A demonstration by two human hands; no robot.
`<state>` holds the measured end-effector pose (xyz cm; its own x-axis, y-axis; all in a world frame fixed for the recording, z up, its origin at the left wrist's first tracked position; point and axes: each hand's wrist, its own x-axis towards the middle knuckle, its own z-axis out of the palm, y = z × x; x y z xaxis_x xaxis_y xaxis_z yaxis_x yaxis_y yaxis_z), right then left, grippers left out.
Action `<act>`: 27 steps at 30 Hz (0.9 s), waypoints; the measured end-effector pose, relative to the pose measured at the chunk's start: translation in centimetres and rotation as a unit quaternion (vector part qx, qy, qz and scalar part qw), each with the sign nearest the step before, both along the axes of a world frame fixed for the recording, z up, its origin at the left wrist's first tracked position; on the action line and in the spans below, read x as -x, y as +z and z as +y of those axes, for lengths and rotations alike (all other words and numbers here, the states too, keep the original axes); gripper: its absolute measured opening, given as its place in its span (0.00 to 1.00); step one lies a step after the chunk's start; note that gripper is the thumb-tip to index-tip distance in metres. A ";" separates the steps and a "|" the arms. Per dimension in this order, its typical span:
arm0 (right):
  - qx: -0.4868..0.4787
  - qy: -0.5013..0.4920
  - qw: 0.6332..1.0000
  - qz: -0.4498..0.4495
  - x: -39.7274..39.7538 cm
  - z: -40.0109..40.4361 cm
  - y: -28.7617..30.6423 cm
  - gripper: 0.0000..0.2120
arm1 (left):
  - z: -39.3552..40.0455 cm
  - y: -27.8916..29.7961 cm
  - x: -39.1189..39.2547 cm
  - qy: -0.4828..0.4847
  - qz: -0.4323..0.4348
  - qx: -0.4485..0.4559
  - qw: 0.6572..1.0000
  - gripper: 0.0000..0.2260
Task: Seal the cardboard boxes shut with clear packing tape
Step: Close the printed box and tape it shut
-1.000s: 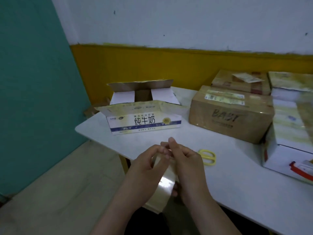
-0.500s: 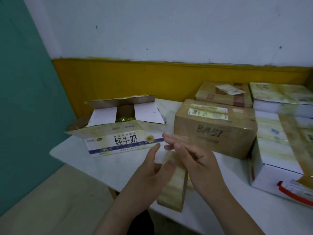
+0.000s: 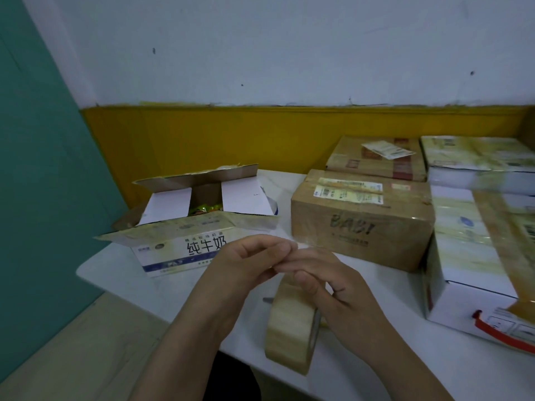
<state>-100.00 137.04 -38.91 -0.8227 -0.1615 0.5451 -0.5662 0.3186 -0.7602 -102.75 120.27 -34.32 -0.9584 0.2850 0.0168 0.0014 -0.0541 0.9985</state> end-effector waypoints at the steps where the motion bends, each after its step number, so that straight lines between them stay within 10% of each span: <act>1: -0.001 -0.011 1.000 -0.005 0.0 0.0 0.0 0.13 | 0.1 0.1 -0.1 0.013 0.023 0.007 1.000 0.13; 12: 0.203 -0.112 0.973 -0.023 -0.9 -1.7 2.0 0.05 | -1.1 3.1 -0.6 0.094 0.330 0.257 0.903 0.10; 15: 0.225 -0.129 0.966 -0.021 -0.6 -1.7 2.2 0.06 | -3.6 6.3 3.0 0.213 0.286 0.235 0.904 0.14; 17: 0.237 -0.125 0.963 -0.026 -0.4 -1.5 2.3 0.07 | -5.2 7.7 7.7 0.228 0.205 0.393 0.867 0.19; 20: 0.219 -0.113 0.969 -0.006 -0.5 -1.5 2.3 0.03 | -6.6 6.6 14.0 0.058 -0.005 0.599 0.799 0.29; 24: 0.223 -0.082 0.971 0.015 -0.8 -1.9 2.8 0.09 | -7.0 2.9 16.0 -0.115 -0.164 0.611 0.766 0.45; 27: 0.291 -0.058 0.955 -0.012 -0.8 -1.5 3.7 0.15 | -7.1 1.0 16.2 -0.105 -0.083 0.554 0.822 0.43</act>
<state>-99.18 135.50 -35.22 -0.8296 0.2567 0.4958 -0.5334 -0.1017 -0.8397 -118.96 113.20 -33.29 -0.8491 0.1961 -0.4905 -0.0332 0.9069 0.4200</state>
